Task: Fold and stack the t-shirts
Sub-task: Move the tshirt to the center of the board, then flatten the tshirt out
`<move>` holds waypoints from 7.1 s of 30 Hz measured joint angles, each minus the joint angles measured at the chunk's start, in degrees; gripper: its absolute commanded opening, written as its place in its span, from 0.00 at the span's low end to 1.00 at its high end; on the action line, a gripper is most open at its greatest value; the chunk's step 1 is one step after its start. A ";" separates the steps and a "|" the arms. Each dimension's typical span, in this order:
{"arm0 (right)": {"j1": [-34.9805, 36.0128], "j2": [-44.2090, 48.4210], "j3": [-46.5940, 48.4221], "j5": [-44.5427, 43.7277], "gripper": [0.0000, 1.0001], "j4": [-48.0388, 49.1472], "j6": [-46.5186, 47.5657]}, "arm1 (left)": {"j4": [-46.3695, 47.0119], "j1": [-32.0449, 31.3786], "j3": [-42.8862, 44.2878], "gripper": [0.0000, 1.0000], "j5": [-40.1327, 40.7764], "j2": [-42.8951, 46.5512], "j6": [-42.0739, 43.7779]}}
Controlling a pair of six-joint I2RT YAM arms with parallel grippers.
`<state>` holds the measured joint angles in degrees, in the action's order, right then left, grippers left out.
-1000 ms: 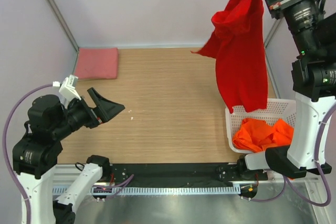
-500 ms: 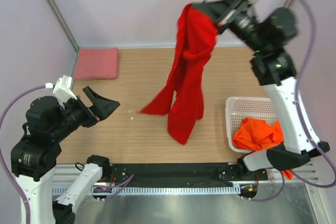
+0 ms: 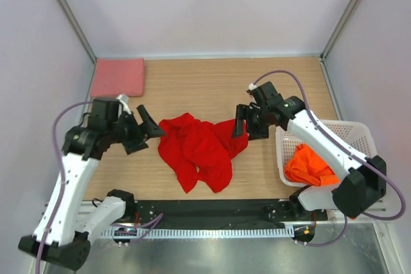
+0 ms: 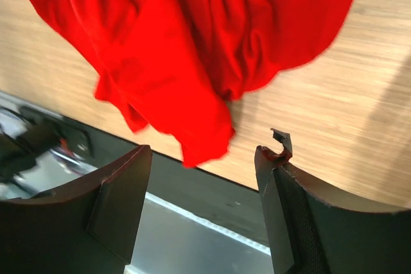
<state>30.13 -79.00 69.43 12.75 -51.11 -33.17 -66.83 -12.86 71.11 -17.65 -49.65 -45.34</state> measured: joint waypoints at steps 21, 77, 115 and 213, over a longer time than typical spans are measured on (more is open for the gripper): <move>2.80 3.30 -29.05 16.85 0.80 19.91 2.71 | 23.37 -13.97 -3.76 0.93 4.52 -39.76 -5.27; 3.63 17.79 28.48 -6.32 0.02 -1.92 19.43 | 4.11 -9.77 37.00 0.00 11.78 -15.15 4.87; -9.84 -16.48 51.87 0.20 0.01 3.32 13.44 | 16.37 7.37 45.55 0.00 7.85 -36.33 -1.22; 2.91 -0.79 -6.05 -18.99 0.50 4.70 3.82 | 18.05 -18.95 -40.00 0.40 10.54 -13.62 -20.50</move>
<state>33.04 -79.79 63.37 -6.24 -46.41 -29.34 -48.77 -31.81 31.11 -7.11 -63.26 -65.84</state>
